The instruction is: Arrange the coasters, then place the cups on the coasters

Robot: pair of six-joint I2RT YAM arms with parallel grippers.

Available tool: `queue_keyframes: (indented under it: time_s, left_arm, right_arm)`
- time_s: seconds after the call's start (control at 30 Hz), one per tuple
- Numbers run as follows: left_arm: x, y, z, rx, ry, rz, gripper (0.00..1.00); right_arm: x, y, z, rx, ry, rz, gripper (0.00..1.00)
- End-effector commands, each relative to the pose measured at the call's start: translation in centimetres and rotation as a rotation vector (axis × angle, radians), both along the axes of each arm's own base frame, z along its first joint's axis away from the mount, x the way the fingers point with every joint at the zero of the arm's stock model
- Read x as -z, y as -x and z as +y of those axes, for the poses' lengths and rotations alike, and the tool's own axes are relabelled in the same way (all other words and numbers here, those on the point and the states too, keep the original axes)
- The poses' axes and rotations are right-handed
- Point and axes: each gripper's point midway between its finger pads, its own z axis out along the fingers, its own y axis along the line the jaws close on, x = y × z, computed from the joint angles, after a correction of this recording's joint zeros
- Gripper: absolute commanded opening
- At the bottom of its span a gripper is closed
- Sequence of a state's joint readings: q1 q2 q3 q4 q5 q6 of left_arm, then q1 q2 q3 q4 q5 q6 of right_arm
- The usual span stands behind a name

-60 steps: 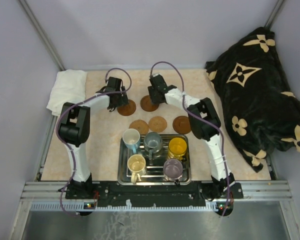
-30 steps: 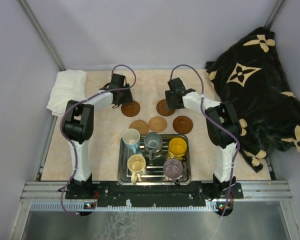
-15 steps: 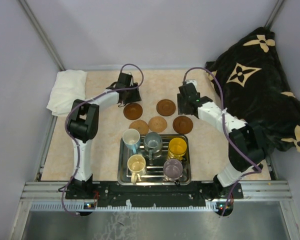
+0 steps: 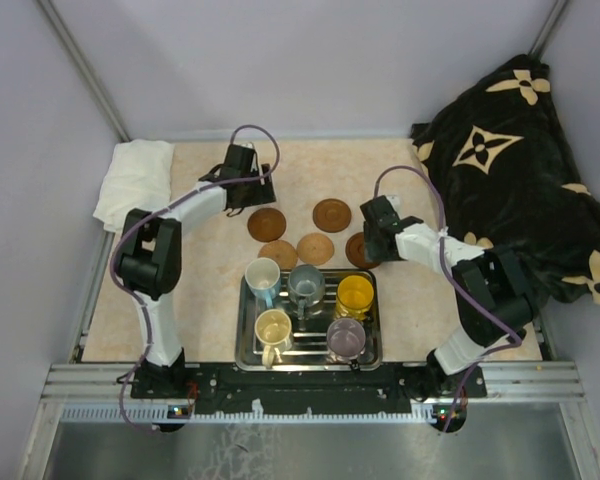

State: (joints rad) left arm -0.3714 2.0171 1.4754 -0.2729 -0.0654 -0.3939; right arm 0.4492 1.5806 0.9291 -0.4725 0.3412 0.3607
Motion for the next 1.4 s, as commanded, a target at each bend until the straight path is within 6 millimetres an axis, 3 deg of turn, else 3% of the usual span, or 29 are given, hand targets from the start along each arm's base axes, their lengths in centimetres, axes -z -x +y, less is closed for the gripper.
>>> queue_keyframes:
  time_s: [0.0, 0.13, 0.27, 0.5, 0.67, 0.83, 0.97, 1.13, 1.37]
  left_arm:
    - [-4.1, 0.2, 0.9, -0.015, -0.011, -0.1, 0.8]
    - [-5.8, 0.6, 1.7, -0.031, -0.024, -0.137, 0.81]
    - [-6.2, 1.6, 2.4, -0.041, -0.034, -0.143, 0.81]
    - [-4.4, 3.5, 3.2, -0.042, -0.052, -0.104, 0.79]
    - [-3.2, 4.4, 3.4, -0.042, -0.054, -0.079, 0.78]
    - [-2.4, 5.0, 3.7, -0.053, -0.056, -0.06, 0.78]
    - [-1.9, 5.4, 3.8, -0.057, -0.054, -0.046, 0.78]
    - [-1.7, 5.5, 3.8, -0.058, -0.055, -0.04, 0.78]
    - [-1.4, 5.2, 3.6, -0.058, -0.055, -0.034, 0.78]
  right_arm:
    - [-2.7, -2.4, 1.0, 0.025, -0.051, -0.122, 0.58]
    - [-3.5, -3.0, 1.6, 0.018, -0.077, -0.142, 0.58]
    - [-2.9, -3.6, 1.9, 0.013, -0.087, -0.129, 0.58]
    - [-0.2, -5.4, 2.5, 0.022, -0.112, -0.083, 0.56]
    - [1.1, -5.2, 2.4, 0.044, -0.1, -0.043, 0.52]
    - [2.0, -4.6, 0.8, 0.098, -0.055, -0.026, 0.45]
    - [2.3, -5.3, -1.4, 0.172, -0.036, -0.017, 0.43]
    - [1.5, -7.8, -3.7, 0.232, -0.041, -0.044, 0.41]
    - [0.2, -11.0, -4.9, 0.26, -0.005, -0.082, 0.41]
